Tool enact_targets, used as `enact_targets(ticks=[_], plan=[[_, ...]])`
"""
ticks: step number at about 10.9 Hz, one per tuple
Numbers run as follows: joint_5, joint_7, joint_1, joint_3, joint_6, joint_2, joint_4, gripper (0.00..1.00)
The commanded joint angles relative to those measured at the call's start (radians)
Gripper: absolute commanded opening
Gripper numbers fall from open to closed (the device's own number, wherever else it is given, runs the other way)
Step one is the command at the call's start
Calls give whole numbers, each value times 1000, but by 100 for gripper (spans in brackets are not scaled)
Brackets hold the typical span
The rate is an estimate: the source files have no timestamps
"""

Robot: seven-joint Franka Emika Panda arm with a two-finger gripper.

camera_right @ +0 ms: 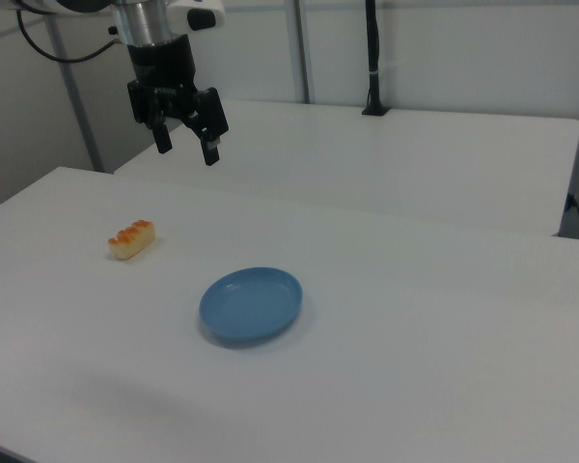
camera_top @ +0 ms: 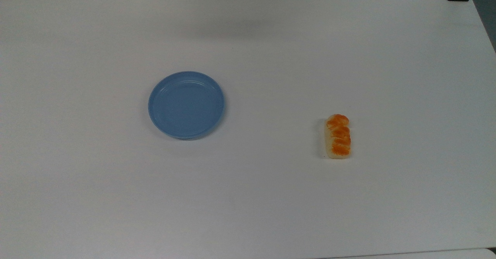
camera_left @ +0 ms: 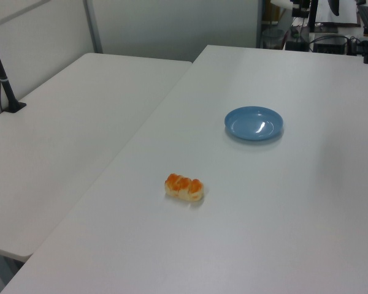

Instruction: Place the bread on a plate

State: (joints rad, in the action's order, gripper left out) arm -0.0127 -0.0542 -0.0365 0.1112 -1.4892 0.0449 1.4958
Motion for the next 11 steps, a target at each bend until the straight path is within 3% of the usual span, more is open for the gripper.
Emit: enact_targets(ticks=[1,11], plan=[[23,-15,1,22,-57,10,20,100],[23,-10,1,19,-51,10,29,100]])
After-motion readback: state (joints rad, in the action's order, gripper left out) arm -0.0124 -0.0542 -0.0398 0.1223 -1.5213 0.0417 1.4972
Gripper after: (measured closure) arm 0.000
